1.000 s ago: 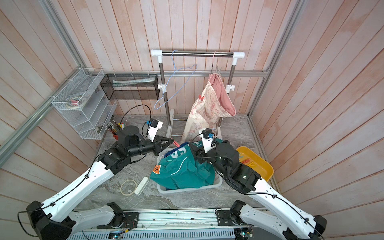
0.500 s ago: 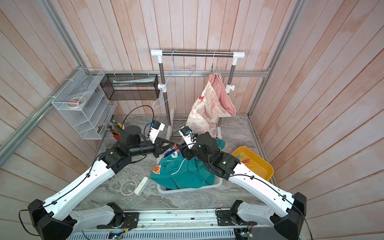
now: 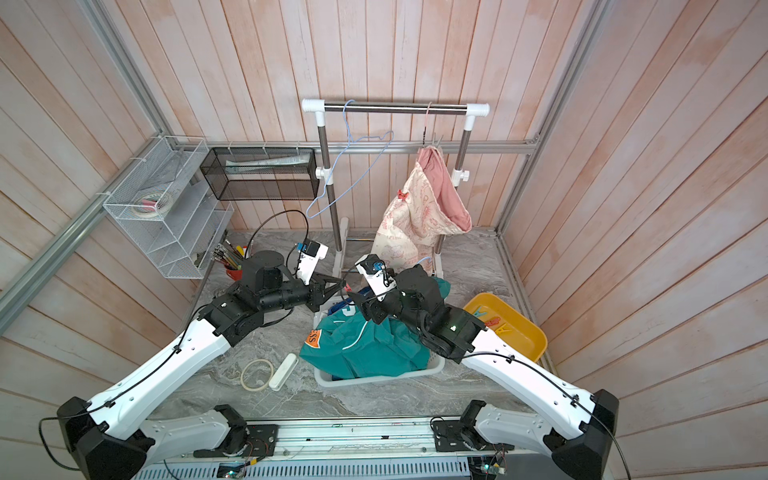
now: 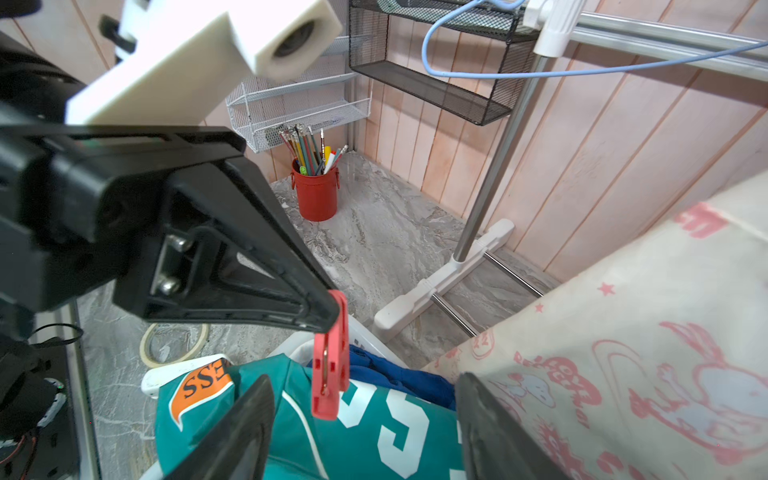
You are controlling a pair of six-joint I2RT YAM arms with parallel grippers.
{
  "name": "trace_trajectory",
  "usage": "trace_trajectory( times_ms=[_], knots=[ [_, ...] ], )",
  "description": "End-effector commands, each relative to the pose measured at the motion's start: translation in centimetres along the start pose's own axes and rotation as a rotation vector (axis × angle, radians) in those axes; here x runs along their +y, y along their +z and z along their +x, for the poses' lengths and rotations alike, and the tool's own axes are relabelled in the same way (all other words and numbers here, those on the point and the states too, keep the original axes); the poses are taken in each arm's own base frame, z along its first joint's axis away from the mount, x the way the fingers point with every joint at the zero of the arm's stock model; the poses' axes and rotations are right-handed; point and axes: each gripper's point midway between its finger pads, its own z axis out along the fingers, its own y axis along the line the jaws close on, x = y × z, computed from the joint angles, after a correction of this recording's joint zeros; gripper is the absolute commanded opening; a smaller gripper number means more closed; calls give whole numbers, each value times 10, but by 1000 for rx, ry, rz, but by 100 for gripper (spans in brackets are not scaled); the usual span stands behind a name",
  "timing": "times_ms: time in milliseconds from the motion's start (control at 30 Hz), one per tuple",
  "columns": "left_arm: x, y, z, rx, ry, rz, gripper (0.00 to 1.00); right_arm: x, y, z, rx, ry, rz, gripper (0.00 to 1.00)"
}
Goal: Remove the clothespins securing jackets to the hanger
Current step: Place the clothespin in the storage box.
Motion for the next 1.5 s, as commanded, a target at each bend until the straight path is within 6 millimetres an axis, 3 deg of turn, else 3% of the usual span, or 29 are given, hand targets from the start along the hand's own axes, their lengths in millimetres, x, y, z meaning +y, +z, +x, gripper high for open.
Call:
trace_trajectory(
  times_ms=[0,200,567,700,933,1000,1100,1200,1333,1467],
  knots=[
    [-6,-4,-15,-34,28,11,0,12,9,5,38,2,-51,68],
    [-16,-8,-14,-36,36,65,0,12,18,4,42,-9,-52,61],
    [-22,-10,-11,-28,38,96,0,12,27,-2,41,-19,-53,31],
    [-23,-10,-13,-35,38,98,0,13,29,1,56,-18,-59,30],
    [-23,-10,-13,-33,37,101,0,13,28,1,54,-15,-54,7],
    [-23,-10,-14,-32,39,92,17,12,26,0,50,-14,-46,0],
    [-18,-17,-20,-60,44,46,56,4,18,-5,21,-11,-5,0],
    [-19,-29,-25,-105,70,27,77,-18,3,-12,-14,23,102,0],
    [-24,-39,-17,-113,111,43,83,-62,-32,-26,-83,141,254,0],
    [-24,-33,2,-60,117,49,82,-117,-85,-28,-143,316,473,0]
  ],
)
